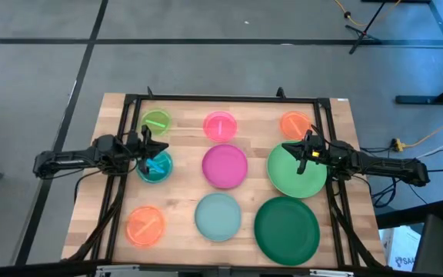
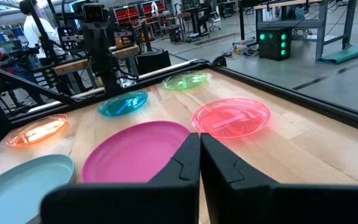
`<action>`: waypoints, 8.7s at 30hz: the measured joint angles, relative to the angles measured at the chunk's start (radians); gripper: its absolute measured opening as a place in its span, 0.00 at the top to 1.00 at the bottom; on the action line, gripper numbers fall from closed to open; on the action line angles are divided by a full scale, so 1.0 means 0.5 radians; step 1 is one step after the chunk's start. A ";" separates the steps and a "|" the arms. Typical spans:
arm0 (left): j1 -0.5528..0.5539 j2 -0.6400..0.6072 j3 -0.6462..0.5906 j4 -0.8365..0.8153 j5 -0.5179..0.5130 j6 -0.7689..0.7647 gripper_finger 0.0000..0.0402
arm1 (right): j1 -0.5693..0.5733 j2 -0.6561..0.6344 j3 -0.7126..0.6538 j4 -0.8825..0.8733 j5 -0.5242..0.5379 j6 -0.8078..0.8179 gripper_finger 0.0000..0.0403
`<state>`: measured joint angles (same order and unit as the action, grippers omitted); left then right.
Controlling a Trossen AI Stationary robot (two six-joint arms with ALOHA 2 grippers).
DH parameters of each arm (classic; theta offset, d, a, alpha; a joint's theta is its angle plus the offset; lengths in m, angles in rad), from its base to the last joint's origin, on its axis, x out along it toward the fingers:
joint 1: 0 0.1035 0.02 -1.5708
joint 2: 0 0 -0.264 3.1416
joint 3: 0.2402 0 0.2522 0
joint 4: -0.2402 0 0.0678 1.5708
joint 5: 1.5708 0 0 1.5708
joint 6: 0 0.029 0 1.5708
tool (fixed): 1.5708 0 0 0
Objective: Stack plastic plates
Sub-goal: Stack the green plate on the dark green plate
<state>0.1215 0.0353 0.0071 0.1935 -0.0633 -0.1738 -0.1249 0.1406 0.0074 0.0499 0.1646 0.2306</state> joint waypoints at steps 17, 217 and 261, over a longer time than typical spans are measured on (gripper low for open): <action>0.000 1.110 0.088 0.834 -0.045 0.082 1.00 | 0.000 0.000 -0.001 0.028 0.174 0.065 0.99; 0.018 4.653 3.134 -0.050 0.019 -0.317 0.91 | 0.000 0.159 0.021 -0.001 0.420 -0.208 0.99; -0.389 4.276 3.132 0.004 0.107 -0.167 0.99 | 0.000 0.156 0.244 0.088 0.270 -0.168 0.99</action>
<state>-0.0730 2.1735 1.5730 0.1952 -0.0096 -0.2570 -0.1249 0.2184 0.1295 0.0939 0.2996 0.1468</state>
